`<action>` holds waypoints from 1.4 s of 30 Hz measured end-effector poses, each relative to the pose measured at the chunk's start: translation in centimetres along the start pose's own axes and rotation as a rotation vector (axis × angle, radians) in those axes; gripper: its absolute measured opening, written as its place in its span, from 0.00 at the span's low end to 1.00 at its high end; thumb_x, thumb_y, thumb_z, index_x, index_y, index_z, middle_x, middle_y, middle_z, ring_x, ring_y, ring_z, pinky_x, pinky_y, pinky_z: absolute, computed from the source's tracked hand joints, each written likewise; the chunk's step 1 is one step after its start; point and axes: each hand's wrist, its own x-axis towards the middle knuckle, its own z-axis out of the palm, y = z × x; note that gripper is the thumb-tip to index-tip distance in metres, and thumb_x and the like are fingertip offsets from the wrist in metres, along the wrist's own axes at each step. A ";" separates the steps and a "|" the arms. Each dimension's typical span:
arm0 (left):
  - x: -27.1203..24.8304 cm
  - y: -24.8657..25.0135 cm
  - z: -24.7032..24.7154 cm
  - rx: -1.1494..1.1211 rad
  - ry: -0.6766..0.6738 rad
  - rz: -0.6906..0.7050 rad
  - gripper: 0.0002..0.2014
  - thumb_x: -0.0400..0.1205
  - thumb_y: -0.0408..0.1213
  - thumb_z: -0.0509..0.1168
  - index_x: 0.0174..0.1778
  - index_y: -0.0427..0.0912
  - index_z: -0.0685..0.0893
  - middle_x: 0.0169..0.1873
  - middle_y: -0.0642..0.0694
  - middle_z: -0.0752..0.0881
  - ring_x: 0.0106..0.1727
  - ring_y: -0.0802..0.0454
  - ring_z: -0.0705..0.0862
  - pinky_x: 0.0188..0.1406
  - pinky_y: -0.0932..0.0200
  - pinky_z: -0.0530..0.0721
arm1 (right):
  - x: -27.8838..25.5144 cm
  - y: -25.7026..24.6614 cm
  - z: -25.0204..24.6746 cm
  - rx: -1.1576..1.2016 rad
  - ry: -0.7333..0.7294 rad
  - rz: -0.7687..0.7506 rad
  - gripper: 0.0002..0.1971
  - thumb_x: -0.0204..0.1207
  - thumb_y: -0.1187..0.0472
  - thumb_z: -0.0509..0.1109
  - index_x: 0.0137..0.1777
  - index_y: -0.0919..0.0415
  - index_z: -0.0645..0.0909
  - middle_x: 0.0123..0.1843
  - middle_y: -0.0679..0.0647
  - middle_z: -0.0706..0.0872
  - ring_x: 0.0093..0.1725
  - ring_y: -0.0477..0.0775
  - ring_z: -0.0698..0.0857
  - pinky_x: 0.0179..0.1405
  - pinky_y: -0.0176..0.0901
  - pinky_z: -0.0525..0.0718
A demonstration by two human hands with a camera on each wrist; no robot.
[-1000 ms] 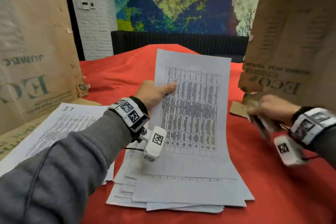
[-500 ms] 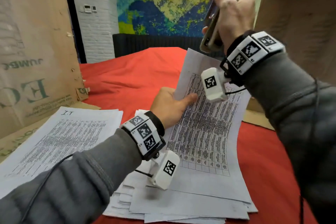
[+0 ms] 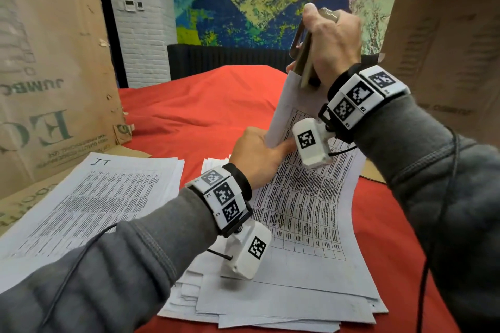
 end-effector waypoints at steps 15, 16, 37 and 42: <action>0.0 -0.3 0.3 0.112 0.026 -0.052 0.29 0.81 0.42 0.77 0.15 0.46 0.73 0.14 0.56 0.66 0.17 0.55 0.61 0.24 0.59 0.58 | -0.2 0.6 0.6 -0.030 0.024 0.031 0.24 0.74 0.37 0.73 0.39 0.59 0.79 0.34 0.54 0.84 0.34 0.63 0.91 0.33 0.58 0.93; 0.0 -0.3 0.3 0.114 0.020 -0.059 0.28 0.81 0.45 0.77 0.17 0.45 0.74 0.15 0.56 0.67 0.18 0.53 0.63 0.24 0.57 0.59 | 0.0 0.8 0.4 -0.006 -0.023 0.037 0.23 0.77 0.39 0.73 0.38 0.61 0.80 0.33 0.57 0.85 0.31 0.62 0.91 0.30 0.57 0.92; -6.0 -4.3 -30.1 0.991 0.124 -0.753 0.30 0.75 0.65 0.74 0.52 0.38 0.84 0.53 0.43 0.87 0.48 0.42 0.85 0.56 0.51 0.80 | -3.4 18.9 -18.0 -1.274 -0.703 0.419 0.13 0.73 0.58 0.84 0.37 0.69 0.90 0.35 0.64 0.90 0.40 0.65 0.87 0.41 0.53 0.83; -4.8 -7.3 -30.9 1.186 0.013 -0.845 0.27 0.80 0.62 0.74 0.53 0.36 0.90 0.50 0.38 0.91 0.47 0.40 0.87 0.47 0.52 0.79 | -3.1 20.5 -19.2 -1.393 -0.712 0.424 0.15 0.69 0.52 0.85 0.34 0.64 0.89 0.36 0.62 0.91 0.41 0.63 0.89 0.45 0.58 0.87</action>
